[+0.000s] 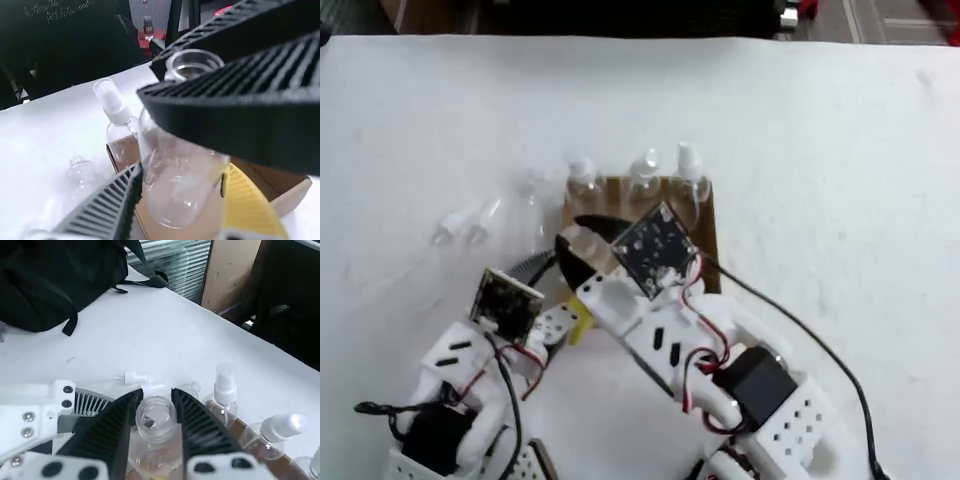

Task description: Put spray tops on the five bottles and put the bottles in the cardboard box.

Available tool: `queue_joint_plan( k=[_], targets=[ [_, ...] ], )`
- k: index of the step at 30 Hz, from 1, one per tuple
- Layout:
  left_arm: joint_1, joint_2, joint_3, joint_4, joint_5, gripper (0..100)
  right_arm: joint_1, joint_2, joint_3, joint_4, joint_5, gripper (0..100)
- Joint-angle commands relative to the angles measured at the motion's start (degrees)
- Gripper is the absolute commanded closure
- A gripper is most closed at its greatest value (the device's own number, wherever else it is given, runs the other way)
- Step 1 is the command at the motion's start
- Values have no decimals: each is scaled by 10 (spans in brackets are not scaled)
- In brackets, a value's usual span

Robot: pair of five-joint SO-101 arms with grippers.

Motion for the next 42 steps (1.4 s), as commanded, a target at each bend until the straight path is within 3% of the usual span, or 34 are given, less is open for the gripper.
queue_joint_plan(
  k=[1, 4, 6, 11, 15, 20, 24, 31, 36, 42],
  targets=[
    [0, -3, -50, 23, 44, 759, -5, -15, 2, -4, 8, 982],
    [14, -3, -106, 86, 94, 735, -5, -15, 4, -4, 7, 982],
    [22, -3, -124, 111, 83, 720, -5, -15, 4, -4, 5, 982],
    [16, -3, -129, 112, 52, 713, -5, -15, 19, -6, 6, 982],
    [16, -3, -144, 117, 67, 714, 0, -15, 35, -30, 9, 982],
    [7, -3, -164, 147, 64, 714, 50, -15, 38, -51, 10, 982],
    [-89, -3, -169, 143, 56, 713, 95, 8, 52, -87, 5, 982],
    [-292, -3, -124, 67, 76, 718, 85, 141, 55, -161, 8, 982],
    [-327, -3, -64, -9, 85, 718, 76, 219, 59, -209, 9, 982],
    [-326, -3, -56, -16, 85, 718, 56, 284, 60, -241, 9, 982]
  ],
)
